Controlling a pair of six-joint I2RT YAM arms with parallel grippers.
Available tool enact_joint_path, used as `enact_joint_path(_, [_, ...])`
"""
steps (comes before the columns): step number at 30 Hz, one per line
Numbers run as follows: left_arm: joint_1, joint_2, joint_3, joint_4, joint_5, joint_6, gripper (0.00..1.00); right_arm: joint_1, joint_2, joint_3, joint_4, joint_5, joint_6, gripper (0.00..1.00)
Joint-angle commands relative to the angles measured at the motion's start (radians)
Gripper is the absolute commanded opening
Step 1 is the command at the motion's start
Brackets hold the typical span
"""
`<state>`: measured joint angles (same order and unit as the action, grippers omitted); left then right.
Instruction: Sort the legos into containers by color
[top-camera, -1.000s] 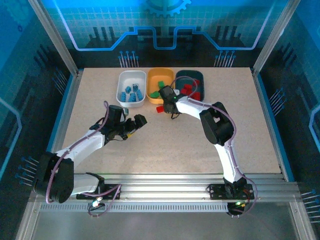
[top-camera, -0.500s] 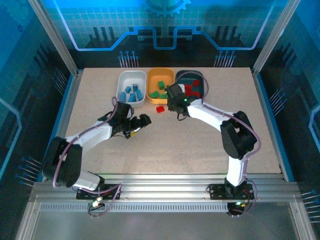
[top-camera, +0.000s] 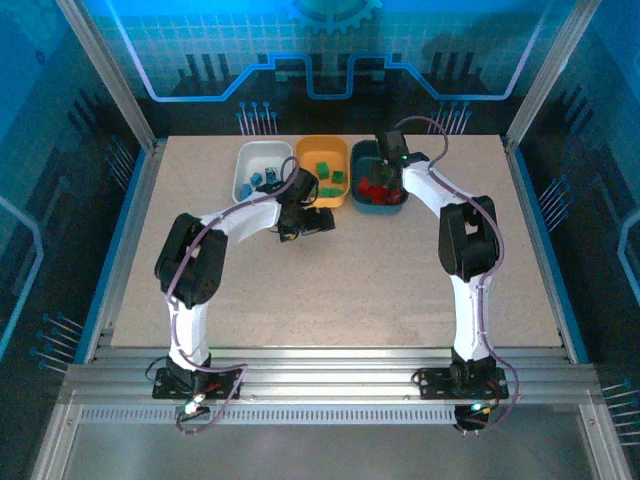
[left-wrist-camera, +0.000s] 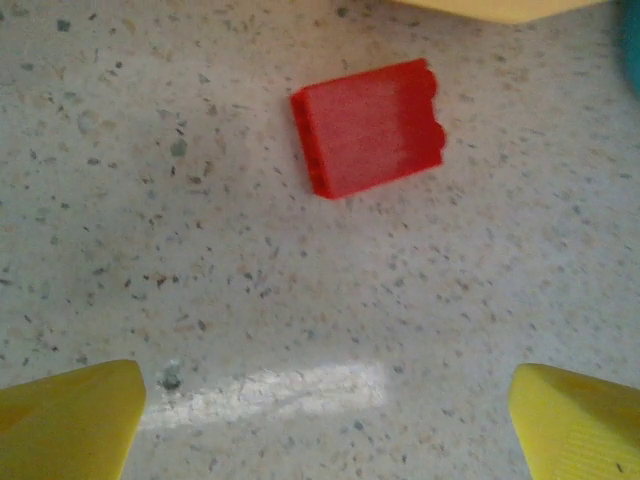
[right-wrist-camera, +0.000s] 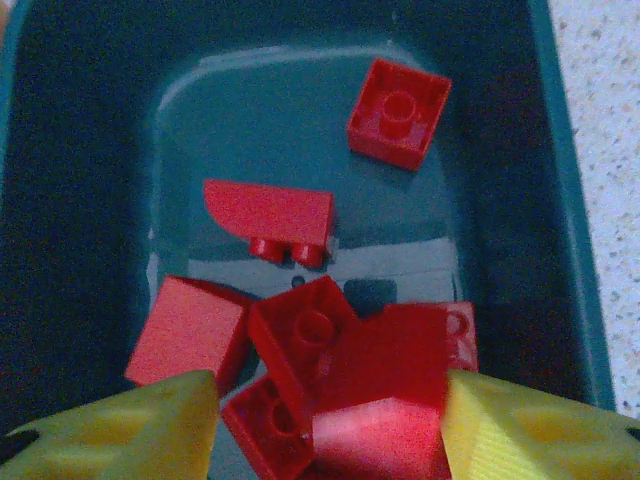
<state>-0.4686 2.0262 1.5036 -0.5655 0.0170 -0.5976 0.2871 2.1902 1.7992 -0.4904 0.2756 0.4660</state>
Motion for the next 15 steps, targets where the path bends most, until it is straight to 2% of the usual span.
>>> enact_joint_path(1, [-0.007, 0.077, 0.118, -0.125, -0.068, 0.044, 0.94, 0.002, -0.126, -0.077, 0.015, -0.033, -0.005, 0.65])
enact_joint_path(8, [-0.028, 0.221, 0.315, -0.219, -0.143, 0.094, 0.89, 0.025, -0.437, -0.458, 0.176, -0.045, 0.057, 0.67])
enact_joint_path(11, [-0.038, 0.287, 0.405, -0.275, -0.198, 0.091, 0.85, 0.024, -0.512, -0.55, 0.2, -0.064, 0.062, 0.67])
enact_joint_path(15, [-0.042, 0.321, 0.429, -0.262, -0.233, 0.036, 0.81, 0.023, -0.576, -0.619, 0.213, -0.086, 0.052, 0.67])
